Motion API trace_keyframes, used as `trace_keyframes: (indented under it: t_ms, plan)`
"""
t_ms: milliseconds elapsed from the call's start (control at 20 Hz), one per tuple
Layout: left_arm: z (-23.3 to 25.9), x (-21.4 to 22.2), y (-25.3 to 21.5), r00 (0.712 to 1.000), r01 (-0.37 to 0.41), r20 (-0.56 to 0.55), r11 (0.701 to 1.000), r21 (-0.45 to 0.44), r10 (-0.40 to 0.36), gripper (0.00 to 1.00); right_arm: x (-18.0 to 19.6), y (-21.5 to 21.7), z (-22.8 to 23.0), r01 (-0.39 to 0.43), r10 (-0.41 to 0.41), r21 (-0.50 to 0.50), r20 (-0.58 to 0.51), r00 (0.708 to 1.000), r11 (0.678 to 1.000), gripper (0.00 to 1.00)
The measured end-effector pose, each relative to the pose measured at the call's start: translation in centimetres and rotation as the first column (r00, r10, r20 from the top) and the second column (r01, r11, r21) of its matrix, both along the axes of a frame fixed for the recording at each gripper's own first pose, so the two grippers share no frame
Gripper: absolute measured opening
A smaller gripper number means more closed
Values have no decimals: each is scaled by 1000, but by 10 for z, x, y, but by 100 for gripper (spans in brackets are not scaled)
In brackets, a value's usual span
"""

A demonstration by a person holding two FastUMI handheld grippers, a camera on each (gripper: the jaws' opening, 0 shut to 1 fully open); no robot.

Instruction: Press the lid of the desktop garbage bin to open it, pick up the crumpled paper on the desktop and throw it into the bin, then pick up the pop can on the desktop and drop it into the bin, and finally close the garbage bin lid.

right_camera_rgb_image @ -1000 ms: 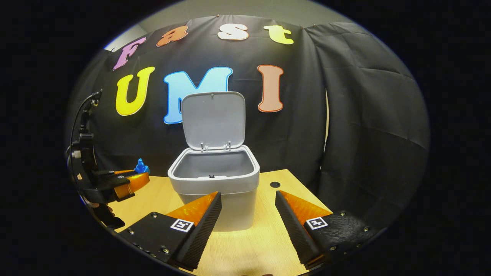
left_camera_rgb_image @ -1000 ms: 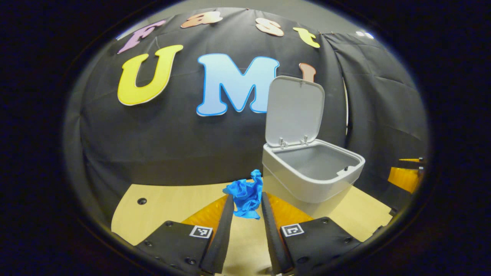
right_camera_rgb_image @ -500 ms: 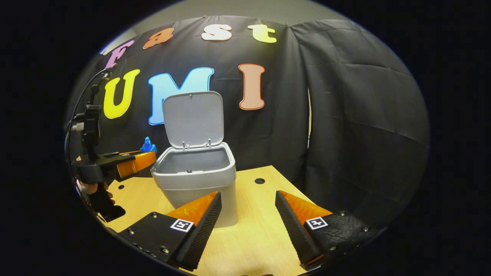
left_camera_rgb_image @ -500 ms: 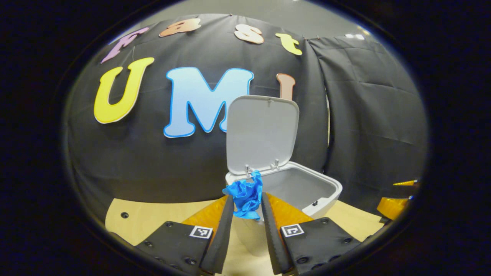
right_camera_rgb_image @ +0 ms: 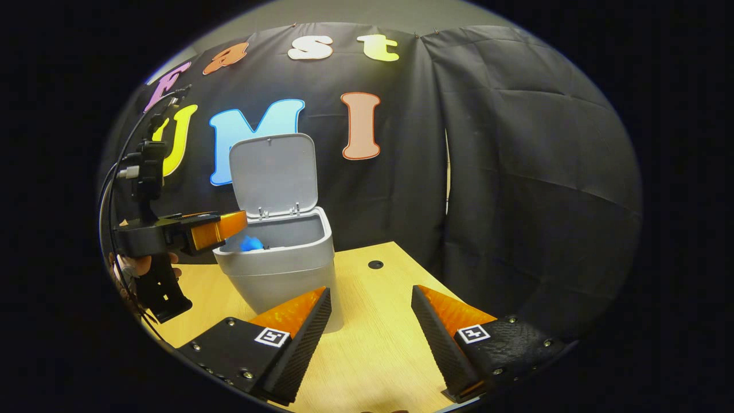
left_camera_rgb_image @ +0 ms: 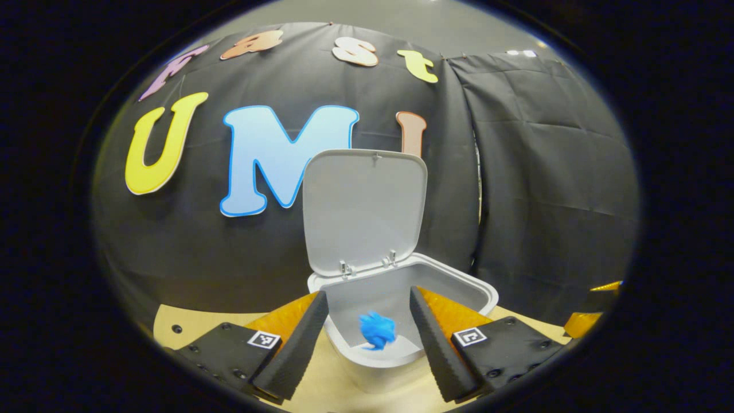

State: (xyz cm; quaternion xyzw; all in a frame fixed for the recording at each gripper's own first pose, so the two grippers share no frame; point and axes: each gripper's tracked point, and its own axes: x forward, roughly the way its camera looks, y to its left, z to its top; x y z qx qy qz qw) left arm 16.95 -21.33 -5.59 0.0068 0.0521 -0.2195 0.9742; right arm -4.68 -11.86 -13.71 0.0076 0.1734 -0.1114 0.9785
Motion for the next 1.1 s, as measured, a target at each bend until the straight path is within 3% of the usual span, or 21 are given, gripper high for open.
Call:
trace_keyframes:
  t_ms: [600, 1100]
  plan:
    - [-6, -5, 100, 983, -182, -6, 983, 1, 182, 94, 17, 73, -18, -191, 192, 33, -31, 981, 981, 91]
    - [-2, -27, 182, 945, -328, 0, 945, -8, 328, 94, 15, 155, -40, -399, 404, 75, -72, 912, 914, 91]
